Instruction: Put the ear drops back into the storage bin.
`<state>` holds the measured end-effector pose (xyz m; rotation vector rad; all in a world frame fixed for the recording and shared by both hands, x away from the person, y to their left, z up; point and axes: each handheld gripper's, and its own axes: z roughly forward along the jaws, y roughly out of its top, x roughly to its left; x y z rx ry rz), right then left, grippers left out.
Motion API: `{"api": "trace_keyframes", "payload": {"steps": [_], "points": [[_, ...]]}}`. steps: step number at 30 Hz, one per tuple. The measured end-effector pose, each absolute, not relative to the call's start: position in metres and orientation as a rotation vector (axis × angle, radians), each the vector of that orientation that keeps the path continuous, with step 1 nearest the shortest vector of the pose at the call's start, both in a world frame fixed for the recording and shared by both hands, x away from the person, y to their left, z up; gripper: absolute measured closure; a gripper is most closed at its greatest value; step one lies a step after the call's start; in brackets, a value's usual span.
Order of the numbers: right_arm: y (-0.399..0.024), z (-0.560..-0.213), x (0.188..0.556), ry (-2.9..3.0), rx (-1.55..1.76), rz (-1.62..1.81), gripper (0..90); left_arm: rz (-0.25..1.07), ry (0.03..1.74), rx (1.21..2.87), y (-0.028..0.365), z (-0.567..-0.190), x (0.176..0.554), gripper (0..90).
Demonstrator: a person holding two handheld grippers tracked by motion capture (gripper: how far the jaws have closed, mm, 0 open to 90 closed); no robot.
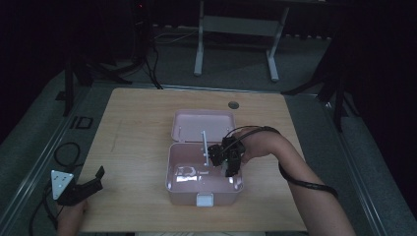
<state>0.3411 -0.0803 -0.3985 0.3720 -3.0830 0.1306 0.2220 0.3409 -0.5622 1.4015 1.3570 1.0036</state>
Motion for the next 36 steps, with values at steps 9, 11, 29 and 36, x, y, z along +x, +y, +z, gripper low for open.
{"api": "trace_keyframes", "payload": {"steps": [9,11,29,36], "points": [[-0.074,-0.424,0.342,-3.074,0.399,0.158,59.7,1.001,1.356,1.402,0.341,-0.562,0.222,1.4],[-0.073,-0.431,0.341,-3.073,0.407,0.166,59.7,1.0,1.357,1.4,0.341,-0.562,0.222,1.4],[-0.07,-0.479,0.338,-3.051,0.469,0.291,59.6,0.998,1.356,1.402,0.341,-0.562,0.222,1.4],[-0.072,-0.485,0.34,-3.08,0.452,0.293,59.6,1.0,1.355,1.401,0.341,-0.562,0.222,1.4]]}}
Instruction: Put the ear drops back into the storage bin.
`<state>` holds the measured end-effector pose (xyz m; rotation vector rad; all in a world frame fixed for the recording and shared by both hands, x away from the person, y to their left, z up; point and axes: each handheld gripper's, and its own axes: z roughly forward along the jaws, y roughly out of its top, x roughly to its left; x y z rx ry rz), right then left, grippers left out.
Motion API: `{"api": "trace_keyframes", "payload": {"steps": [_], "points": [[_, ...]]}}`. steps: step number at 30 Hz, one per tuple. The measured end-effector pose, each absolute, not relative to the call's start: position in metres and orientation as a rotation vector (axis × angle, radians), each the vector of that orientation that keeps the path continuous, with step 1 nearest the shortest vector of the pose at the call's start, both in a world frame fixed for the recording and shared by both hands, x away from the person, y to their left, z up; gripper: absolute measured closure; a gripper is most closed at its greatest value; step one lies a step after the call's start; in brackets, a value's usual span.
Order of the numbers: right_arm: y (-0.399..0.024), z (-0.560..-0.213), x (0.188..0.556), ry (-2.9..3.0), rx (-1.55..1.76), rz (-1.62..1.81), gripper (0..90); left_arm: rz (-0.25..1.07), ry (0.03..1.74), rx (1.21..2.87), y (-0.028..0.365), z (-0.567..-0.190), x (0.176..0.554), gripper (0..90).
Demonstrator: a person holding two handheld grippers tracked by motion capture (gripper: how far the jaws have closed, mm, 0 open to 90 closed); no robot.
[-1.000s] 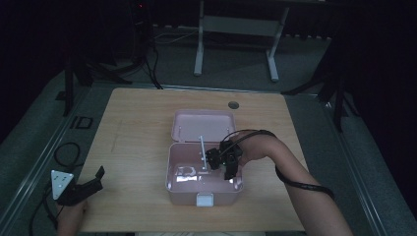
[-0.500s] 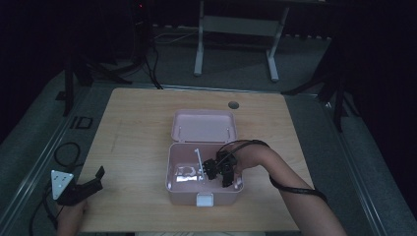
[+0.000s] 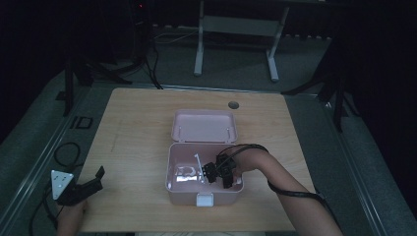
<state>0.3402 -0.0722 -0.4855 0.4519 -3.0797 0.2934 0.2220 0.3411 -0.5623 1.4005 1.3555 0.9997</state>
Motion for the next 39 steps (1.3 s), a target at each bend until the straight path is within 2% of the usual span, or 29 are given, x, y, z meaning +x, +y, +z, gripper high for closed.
{"api": "trace_keyframes", "payload": {"steps": [15,21,30,36,39], "points": [[-0.079,-0.496,0.339,-3.077,0.34,0.224,59.1,1.0,1.36,1.402,0.341,-0.562,0.222,1.4],[-0.077,-0.496,0.339,-3.071,0.333,0.242,54.6,1.001,1.358,1.403,0.341,-0.562,0.222,1.4],[-0.08,-0.478,0.339,-3.08,0.338,0.199,53.7,1.002,1.359,1.403,0.341,-0.562,0.222,1.4],[-0.082,-0.448,0.341,-3.129,0.32,0.113,46.5,1.002,1.36,1.405,0.341,-0.562,0.222,1.4],[-0.084,-0.43,0.342,-3.172,0.312,0.054,37.4,1.001,1.361,1.403,0.341,-0.562,0.223,1.4]]}}
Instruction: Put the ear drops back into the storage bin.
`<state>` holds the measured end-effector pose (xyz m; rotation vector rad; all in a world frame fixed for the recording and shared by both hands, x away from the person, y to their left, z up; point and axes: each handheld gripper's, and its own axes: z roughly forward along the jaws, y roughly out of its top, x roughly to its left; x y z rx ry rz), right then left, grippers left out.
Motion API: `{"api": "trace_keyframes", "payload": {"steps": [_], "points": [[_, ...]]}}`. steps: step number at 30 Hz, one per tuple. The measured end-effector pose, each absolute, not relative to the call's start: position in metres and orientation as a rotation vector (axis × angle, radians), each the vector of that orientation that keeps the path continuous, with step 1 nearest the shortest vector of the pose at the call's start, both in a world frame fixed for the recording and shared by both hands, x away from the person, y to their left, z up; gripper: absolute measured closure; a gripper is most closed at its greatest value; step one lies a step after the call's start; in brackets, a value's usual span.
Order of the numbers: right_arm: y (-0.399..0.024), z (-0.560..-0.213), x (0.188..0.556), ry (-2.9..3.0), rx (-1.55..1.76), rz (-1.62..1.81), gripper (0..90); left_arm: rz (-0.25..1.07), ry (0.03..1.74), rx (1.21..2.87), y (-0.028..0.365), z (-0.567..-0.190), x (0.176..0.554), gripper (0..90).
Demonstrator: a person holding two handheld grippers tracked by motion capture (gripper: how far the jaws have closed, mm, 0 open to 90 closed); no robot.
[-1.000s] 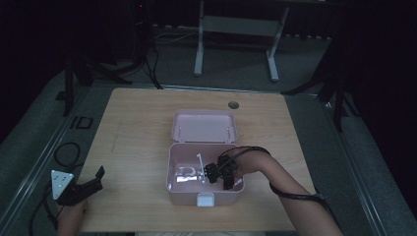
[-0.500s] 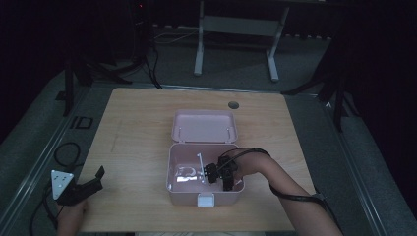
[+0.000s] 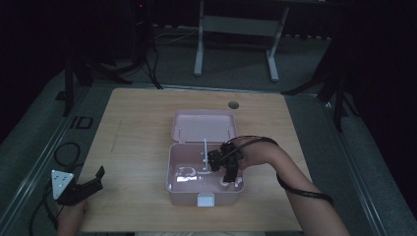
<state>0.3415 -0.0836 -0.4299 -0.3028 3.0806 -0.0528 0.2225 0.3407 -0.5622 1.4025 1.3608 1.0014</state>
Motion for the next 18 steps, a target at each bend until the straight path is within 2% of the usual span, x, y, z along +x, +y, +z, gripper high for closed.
{"api": "trace_keyframes", "payload": {"steps": [5,12,18], "points": [[-0.089,-0.409,0.343,3.057,-0.247,0.046,19.4,1.004,1.359,1.405,0.341,-0.562,0.222,1.4],[-0.101,-0.385,0.345,3.019,-0.199,0.192,13.9,1.005,1.358,1.406,0.341,-0.562,0.222,1.4],[-0.117,-0.364,0.352,2.981,-0.086,0.289,14.1,1.005,1.358,1.405,0.341,-0.562,0.222,1.4]]}}
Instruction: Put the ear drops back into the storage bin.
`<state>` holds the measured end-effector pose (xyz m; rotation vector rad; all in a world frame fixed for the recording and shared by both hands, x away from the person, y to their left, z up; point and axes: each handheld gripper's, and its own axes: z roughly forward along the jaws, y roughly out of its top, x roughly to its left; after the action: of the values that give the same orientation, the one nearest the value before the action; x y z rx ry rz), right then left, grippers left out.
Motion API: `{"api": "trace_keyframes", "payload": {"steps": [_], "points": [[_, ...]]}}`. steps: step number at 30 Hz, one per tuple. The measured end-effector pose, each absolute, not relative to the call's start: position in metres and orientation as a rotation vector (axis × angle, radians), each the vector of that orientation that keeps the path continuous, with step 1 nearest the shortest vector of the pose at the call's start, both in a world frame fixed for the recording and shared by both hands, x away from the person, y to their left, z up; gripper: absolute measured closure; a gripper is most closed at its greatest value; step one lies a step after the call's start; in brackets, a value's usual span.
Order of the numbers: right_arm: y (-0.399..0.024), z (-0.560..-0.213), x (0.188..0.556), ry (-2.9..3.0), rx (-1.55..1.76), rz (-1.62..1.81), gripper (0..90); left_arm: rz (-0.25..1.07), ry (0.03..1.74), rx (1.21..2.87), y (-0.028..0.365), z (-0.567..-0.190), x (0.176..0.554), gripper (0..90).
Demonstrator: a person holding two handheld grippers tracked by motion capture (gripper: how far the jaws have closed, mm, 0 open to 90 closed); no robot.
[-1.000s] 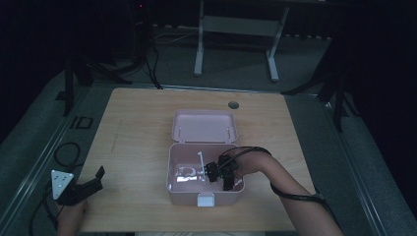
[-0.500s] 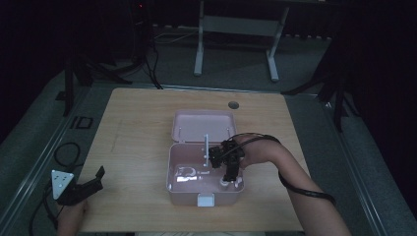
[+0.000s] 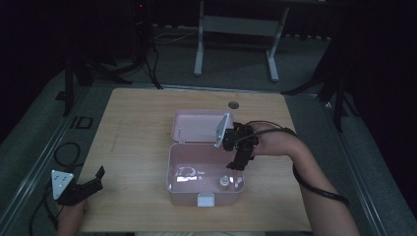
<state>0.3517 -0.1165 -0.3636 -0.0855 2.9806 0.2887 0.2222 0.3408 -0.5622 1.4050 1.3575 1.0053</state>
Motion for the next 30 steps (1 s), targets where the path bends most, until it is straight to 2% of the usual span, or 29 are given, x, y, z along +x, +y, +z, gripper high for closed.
{"api": "trace_keyframes", "payload": {"steps": [9,21,30], "points": [[-0.146,-0.356,0.36,2.952,0.047,0.311,14.0,1.004,1.357,1.404,0.341,-0.562,0.222,1.4],[-0.185,-0.384,0.372,2.926,0.208,0.341,13.9,1.004,1.358,1.405,0.341,-0.562,0.222,1.4],[-0.213,-0.425,0.373,2.888,0.321,0.468,13.8,1.004,1.357,1.406,0.341,-0.562,0.222,1.4]]}}
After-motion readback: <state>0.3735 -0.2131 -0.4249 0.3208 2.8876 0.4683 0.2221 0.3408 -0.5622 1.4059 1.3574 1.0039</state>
